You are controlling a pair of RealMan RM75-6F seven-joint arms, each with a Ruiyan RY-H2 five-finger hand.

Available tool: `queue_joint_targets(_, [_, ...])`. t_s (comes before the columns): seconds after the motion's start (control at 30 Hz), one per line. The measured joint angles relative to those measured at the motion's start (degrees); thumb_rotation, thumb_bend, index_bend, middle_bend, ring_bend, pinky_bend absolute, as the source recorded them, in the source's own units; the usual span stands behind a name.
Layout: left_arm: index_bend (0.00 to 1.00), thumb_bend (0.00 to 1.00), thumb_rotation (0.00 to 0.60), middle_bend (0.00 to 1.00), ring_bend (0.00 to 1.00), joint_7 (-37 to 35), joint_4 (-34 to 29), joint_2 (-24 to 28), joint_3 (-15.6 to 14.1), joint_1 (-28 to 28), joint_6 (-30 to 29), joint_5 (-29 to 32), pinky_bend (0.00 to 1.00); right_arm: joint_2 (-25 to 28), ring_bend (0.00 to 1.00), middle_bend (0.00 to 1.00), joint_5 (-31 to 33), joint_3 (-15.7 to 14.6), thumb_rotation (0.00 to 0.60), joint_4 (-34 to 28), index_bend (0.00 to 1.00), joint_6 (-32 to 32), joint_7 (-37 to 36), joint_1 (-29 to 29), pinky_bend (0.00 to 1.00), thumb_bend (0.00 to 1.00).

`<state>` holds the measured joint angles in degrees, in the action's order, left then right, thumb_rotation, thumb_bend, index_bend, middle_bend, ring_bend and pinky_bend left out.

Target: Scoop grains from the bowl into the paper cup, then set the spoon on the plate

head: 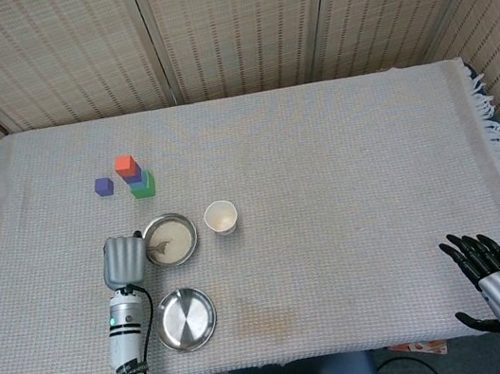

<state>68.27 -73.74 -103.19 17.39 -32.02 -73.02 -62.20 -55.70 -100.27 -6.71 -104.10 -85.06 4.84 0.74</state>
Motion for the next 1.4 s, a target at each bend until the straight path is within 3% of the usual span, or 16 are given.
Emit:
queue_joint_targets(0.63, [0.99, 0.53, 0.600, 1.00, 1.00, -10.51, -11.31, 8.29, 4.14, -0.87, 4.43, 12.57, 1.00, -0.04, 0.00, 0.00, 0.24, -0.07, 0.600, -0.17, 0.00, 0.63, 0.26, -0.19, 0.00, 0.04])
queue_joint_targets(1.4, [1.00, 0.53, 0.600, 1.00, 1.00, -26.23, -14.72, 14.80, 5.38, -3.37, 8.64, 21.42, 1.00, -0.19, 0.00, 0.00, 0.48, -0.05, 0.600, -0.31, 0.00, 1.01, 0.60, -0.35, 0.00, 0.04])
